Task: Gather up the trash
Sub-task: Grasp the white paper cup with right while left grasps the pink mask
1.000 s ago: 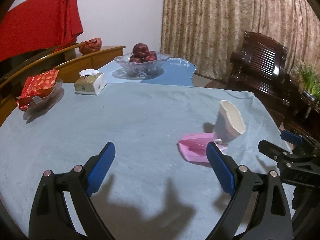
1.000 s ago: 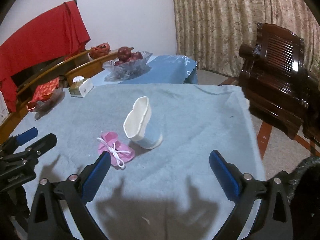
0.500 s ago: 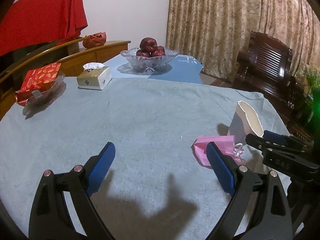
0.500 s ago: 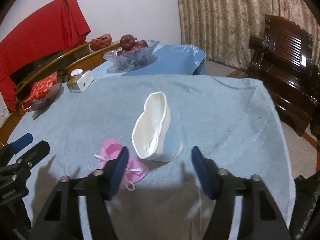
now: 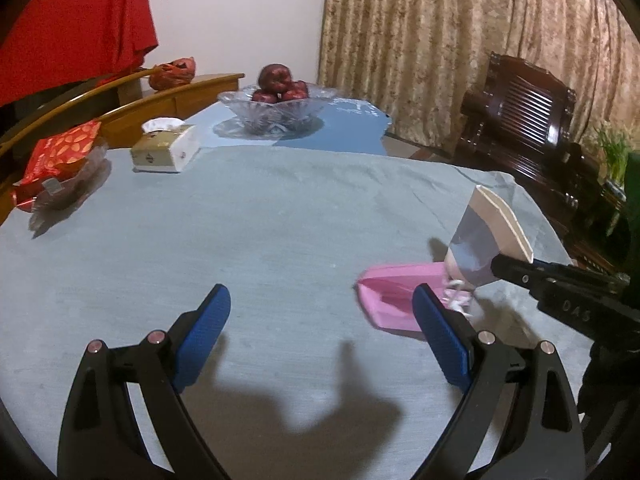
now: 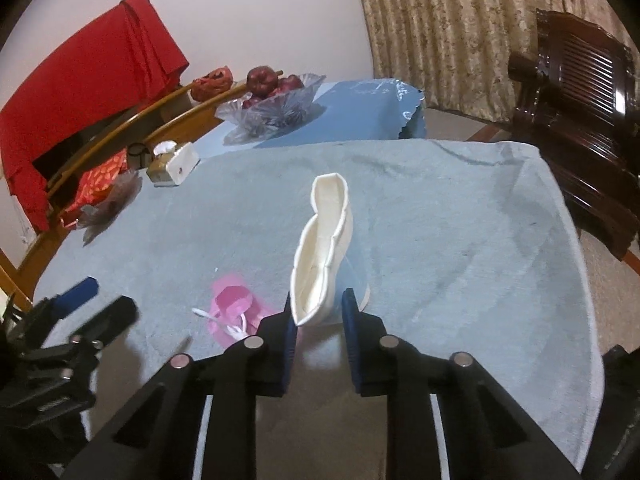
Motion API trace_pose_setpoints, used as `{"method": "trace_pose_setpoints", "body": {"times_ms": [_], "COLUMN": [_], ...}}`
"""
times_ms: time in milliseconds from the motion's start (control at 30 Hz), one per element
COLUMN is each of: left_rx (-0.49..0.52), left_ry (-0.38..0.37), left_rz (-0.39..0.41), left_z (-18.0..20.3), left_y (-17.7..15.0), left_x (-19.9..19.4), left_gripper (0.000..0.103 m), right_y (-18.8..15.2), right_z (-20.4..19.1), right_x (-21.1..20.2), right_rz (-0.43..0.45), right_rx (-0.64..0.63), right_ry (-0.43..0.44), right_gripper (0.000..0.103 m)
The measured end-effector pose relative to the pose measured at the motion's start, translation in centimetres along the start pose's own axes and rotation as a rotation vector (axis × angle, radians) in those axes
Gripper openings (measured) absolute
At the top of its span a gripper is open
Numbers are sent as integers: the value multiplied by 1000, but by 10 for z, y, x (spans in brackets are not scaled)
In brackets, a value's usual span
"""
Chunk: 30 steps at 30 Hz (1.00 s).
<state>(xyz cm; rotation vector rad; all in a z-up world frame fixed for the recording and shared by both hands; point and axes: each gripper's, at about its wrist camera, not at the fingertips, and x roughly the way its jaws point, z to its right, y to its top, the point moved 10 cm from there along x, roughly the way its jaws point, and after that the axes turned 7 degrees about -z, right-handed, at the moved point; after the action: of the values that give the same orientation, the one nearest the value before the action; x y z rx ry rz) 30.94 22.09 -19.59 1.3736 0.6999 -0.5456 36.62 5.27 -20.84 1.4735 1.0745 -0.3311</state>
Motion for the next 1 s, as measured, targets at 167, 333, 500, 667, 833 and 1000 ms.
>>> {"method": "trace_pose_setpoints", "body": {"times_ms": [167, 333, 500, 667, 833, 1000], "left_rx": [34, 51, 65, 73, 63, 38], "left_ry": [-39, -64, -51, -13, -1, -55], "left_rz": [-23, -47, -63, -80, -123, -169], "left_z": [27, 51, 65, 67, 68, 71], "left_y": [-6, -10, -8, -4, -3, -9], "left_x": [9, 22, 36, 53, 72, 75], "left_gripper": [90, 90, 90, 90, 88, 42], "right_y": [-7, -15, -22, -26, -30, -33], "right_z": [22, 44, 56, 57, 58, 61], "right_x": [-26, -40, -39, -36, -34, -33], "right_rz": [20, 27, 18, 12, 5, -5], "right_rx": [6, 25, 44, 52, 58, 62], "right_ry": [-49, -83, -87, -73, -65, -67], "right_gripper": [21, 21, 21, 21, 21, 21]}}
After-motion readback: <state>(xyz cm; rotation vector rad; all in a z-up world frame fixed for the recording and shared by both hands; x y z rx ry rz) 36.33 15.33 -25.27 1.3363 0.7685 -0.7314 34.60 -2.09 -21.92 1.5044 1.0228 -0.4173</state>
